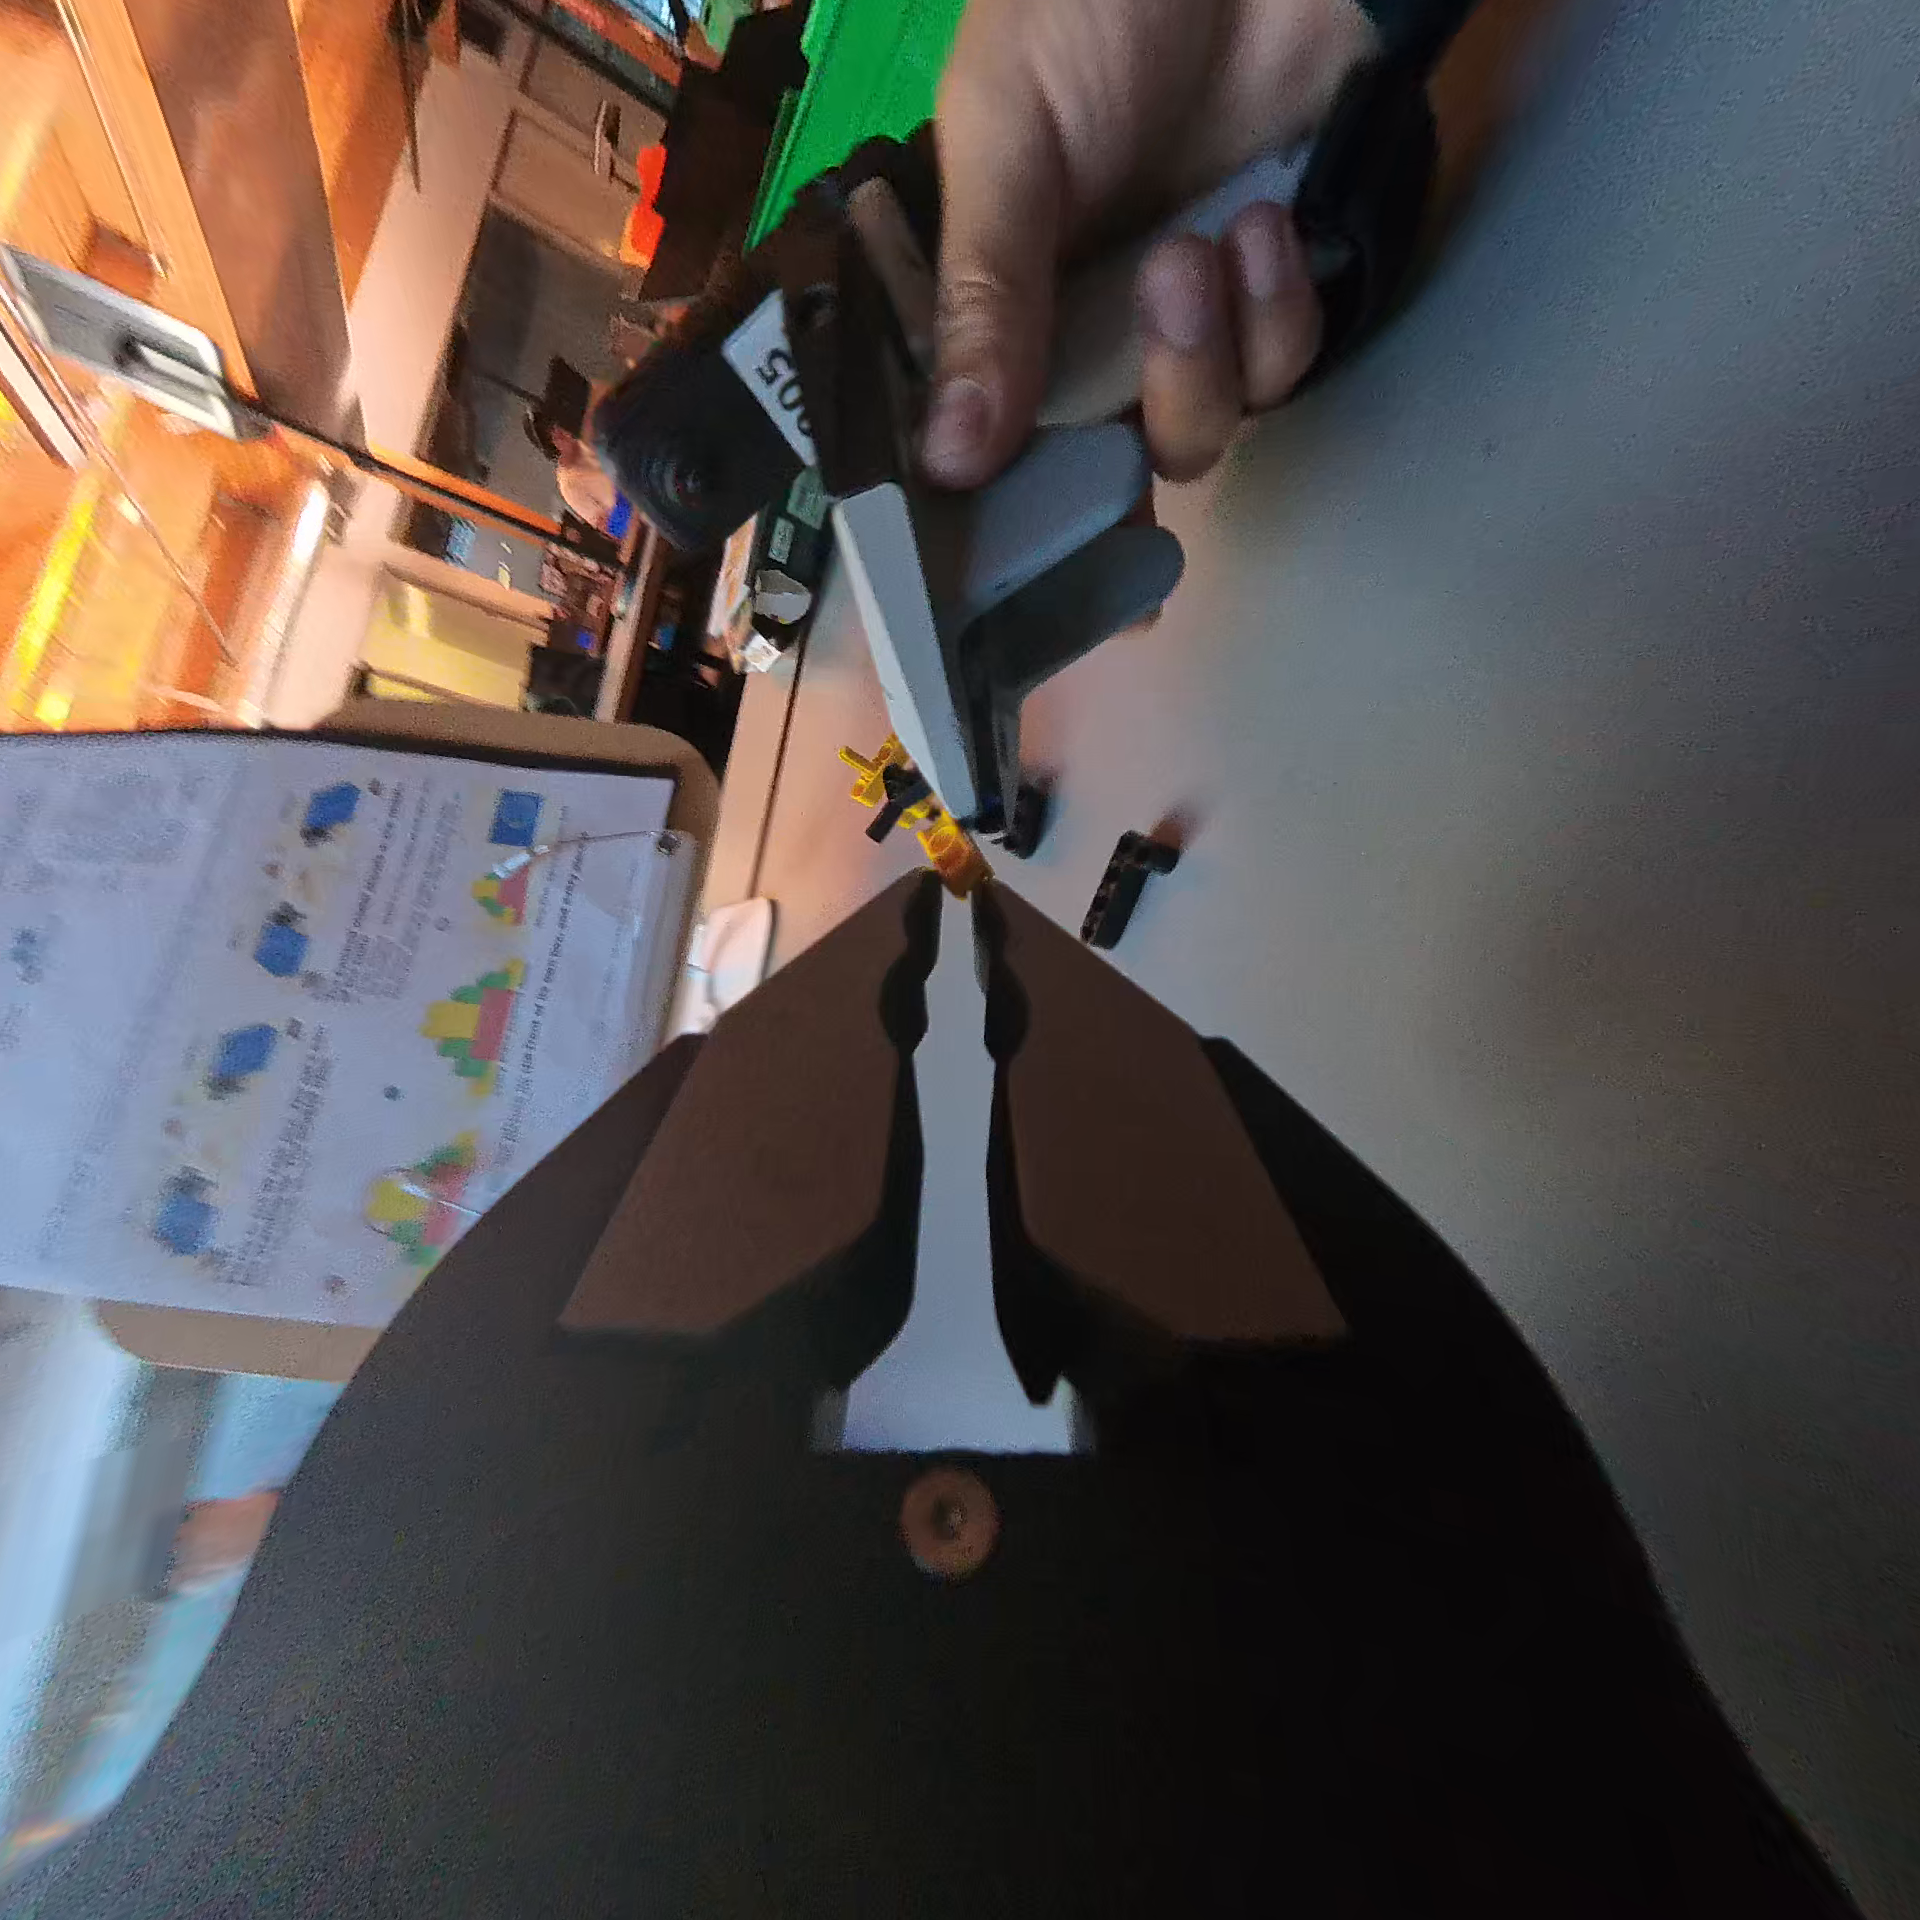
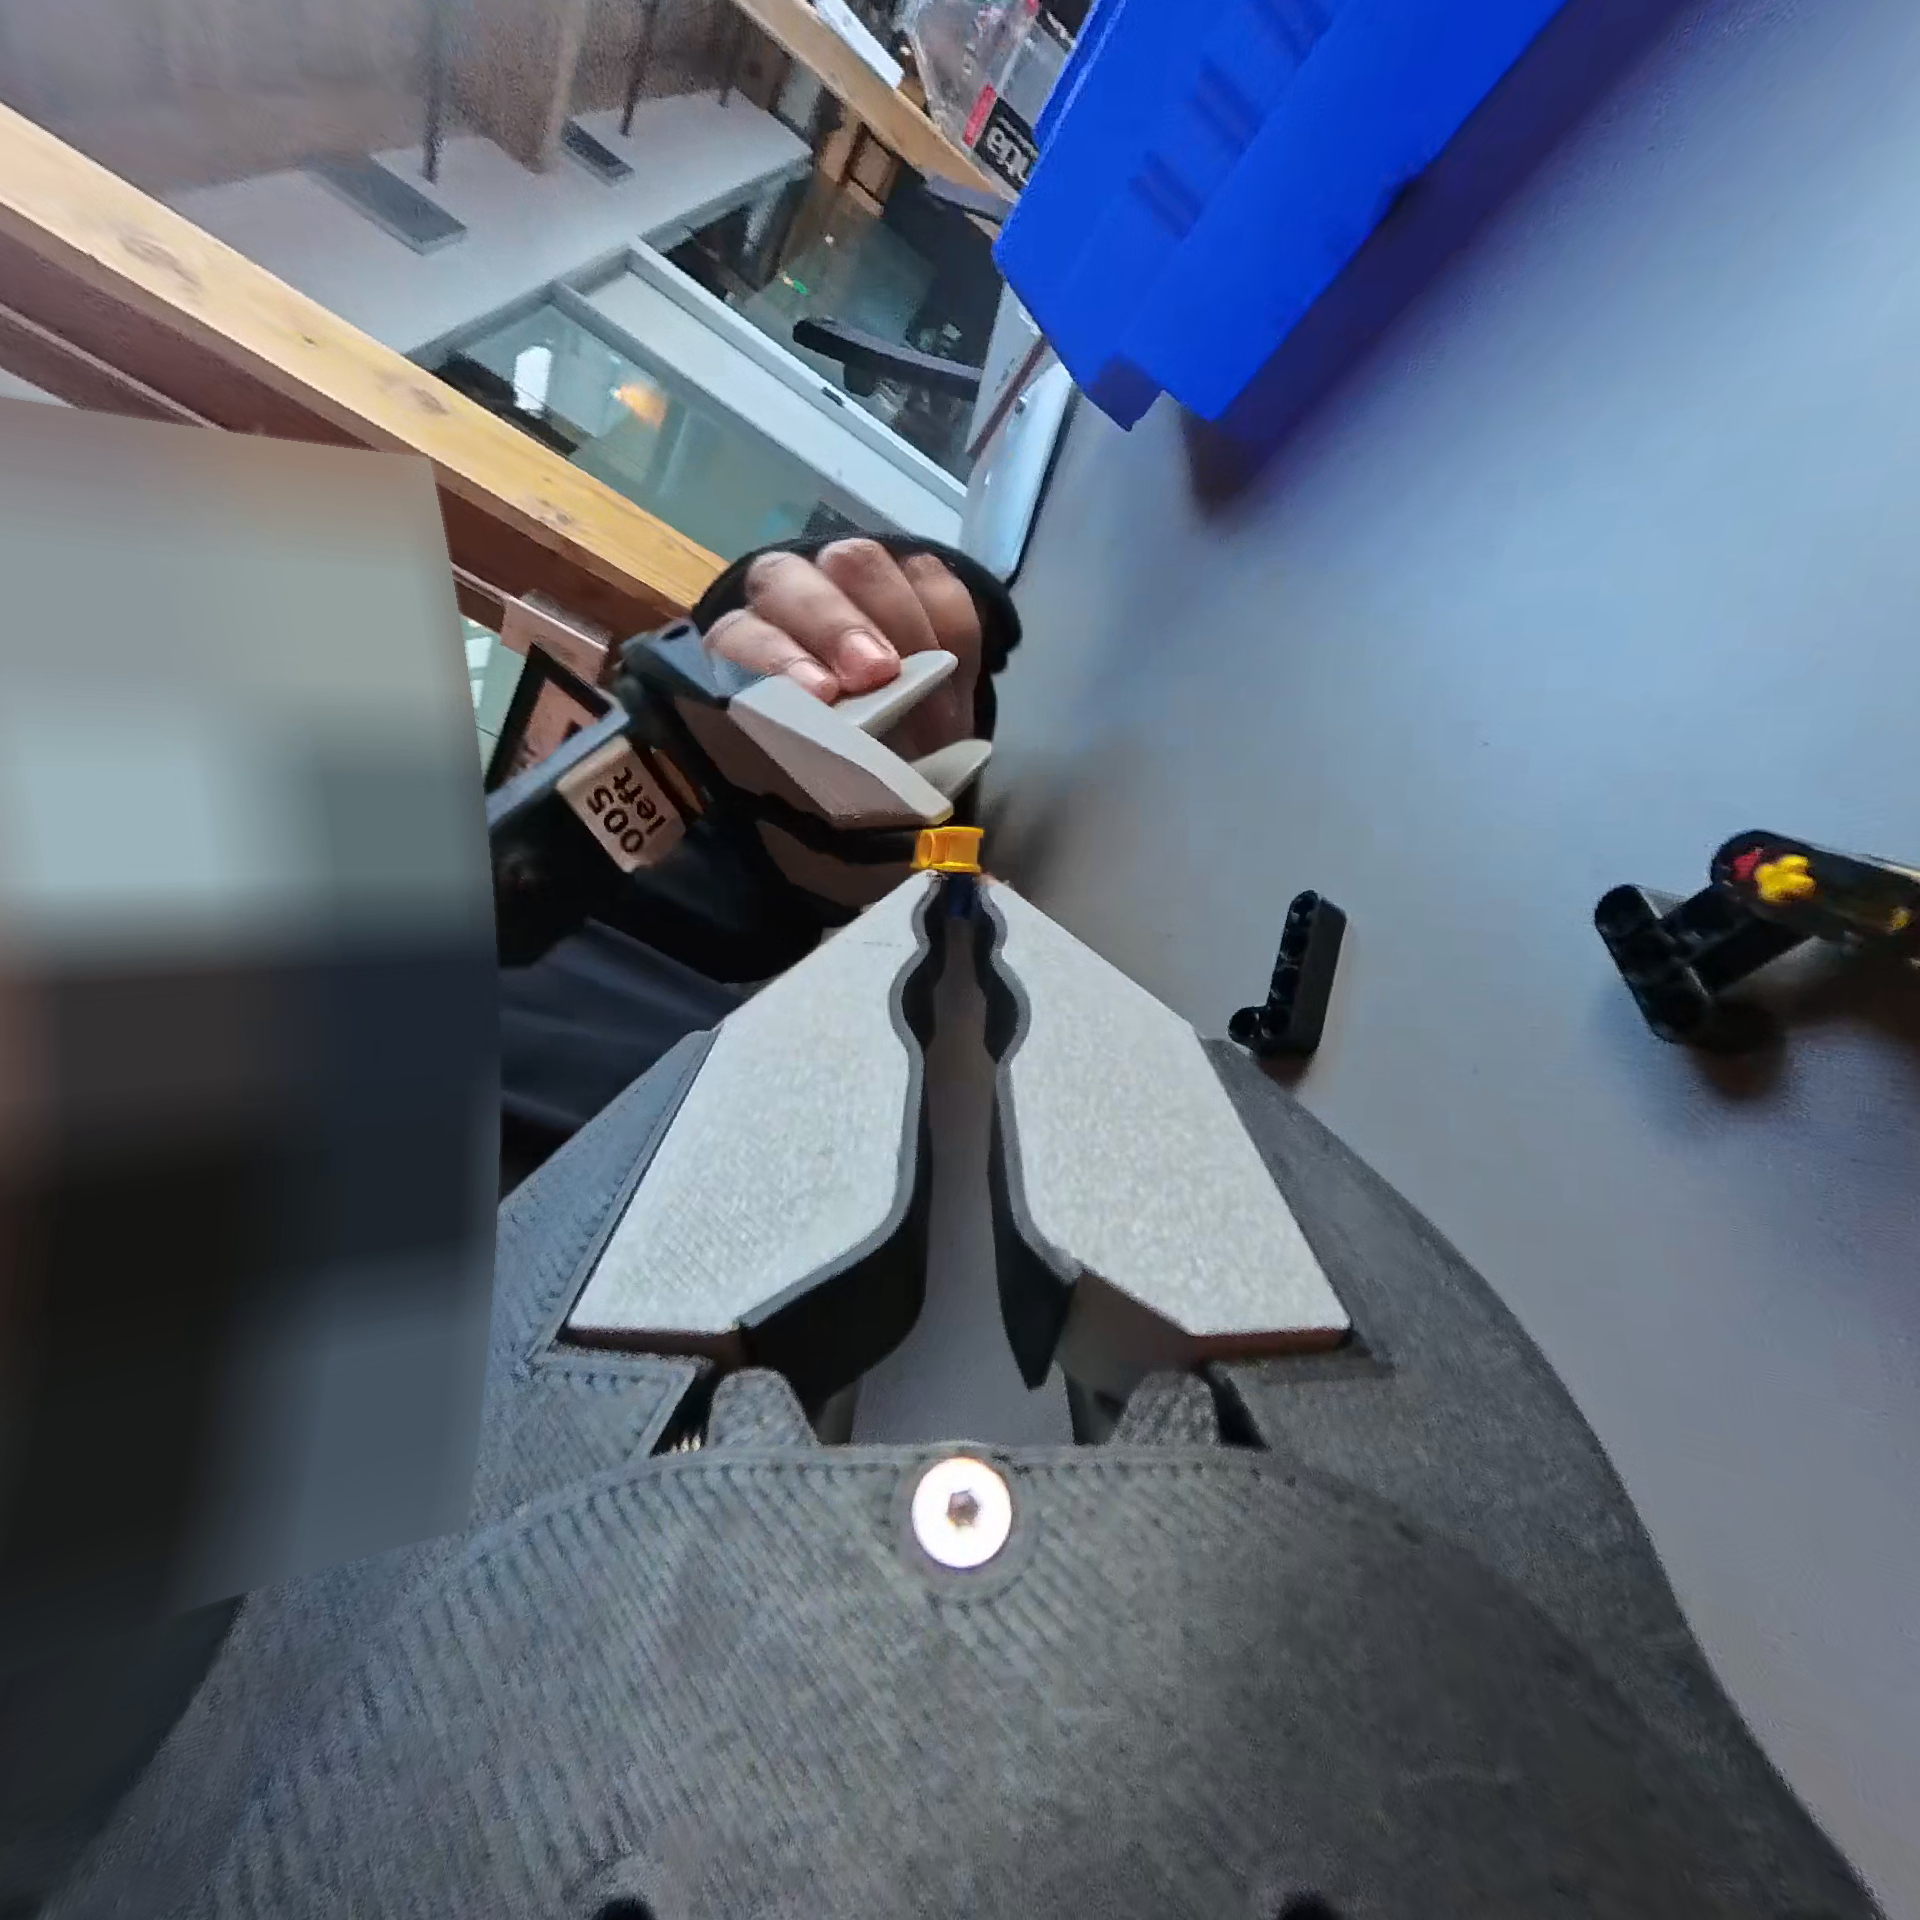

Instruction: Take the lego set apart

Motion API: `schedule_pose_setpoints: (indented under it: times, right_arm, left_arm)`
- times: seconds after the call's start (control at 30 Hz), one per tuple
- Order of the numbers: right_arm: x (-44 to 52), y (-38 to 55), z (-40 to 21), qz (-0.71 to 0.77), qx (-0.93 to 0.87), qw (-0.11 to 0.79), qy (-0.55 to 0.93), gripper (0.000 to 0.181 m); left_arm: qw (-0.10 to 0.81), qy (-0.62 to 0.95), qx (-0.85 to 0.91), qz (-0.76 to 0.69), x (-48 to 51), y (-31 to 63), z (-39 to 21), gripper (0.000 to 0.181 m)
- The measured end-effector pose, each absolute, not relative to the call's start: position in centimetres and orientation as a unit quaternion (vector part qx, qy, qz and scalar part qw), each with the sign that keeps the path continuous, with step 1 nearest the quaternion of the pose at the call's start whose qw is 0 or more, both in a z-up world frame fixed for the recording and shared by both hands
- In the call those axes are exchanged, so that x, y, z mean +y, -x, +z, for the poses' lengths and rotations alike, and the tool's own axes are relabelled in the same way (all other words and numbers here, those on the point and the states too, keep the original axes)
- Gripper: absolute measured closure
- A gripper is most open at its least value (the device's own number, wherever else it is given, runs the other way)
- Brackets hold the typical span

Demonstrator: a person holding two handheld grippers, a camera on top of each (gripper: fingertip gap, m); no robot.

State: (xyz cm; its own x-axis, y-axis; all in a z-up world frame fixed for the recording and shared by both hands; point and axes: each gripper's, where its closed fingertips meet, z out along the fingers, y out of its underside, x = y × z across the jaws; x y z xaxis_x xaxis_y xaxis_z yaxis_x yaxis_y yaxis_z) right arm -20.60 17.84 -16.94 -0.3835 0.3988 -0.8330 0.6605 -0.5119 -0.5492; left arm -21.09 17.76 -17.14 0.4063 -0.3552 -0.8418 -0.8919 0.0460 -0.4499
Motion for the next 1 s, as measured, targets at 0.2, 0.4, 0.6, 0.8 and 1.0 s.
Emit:
schedule_pose_setpoints:
  times: [0.2,0.4,0.6,0.8,1.0]
  right_arm:
    - [18.4,20.2,-13.6,-0.680,0.561,-0.054,-0.469,0.181]
    - [19.4,20.9,-14.6,-0.654,0.555,-0.077,-0.507,0.181]
    - [18.9,19.9,-14.9,-0.519,0.715,-0.275,-0.380,0.181]
    - [19.2,21.6,-14.8,-0.370,0.742,-0.453,-0.327,0.153]
    - [18.0,21.6,-14.8,-0.351,0.756,-0.473,-0.287,0.176]
  left_arm:
    - [0.594,0.749,0.245,-0.164,18.2,21.3,-14.4,0.181]
    - [0.579,0.754,0.218,-0.221,18.3,21.2,-15.3,0.181]
    - [0.564,0.748,0.129,-0.325,18.5,22.6,-15.1,0.181]
    - [0.545,0.740,0.112,-0.378,18.2,22.0,-15.1,0.181]
    - [0.528,0.745,0.115,-0.391,18.1,21.4,-15.4,0.181]
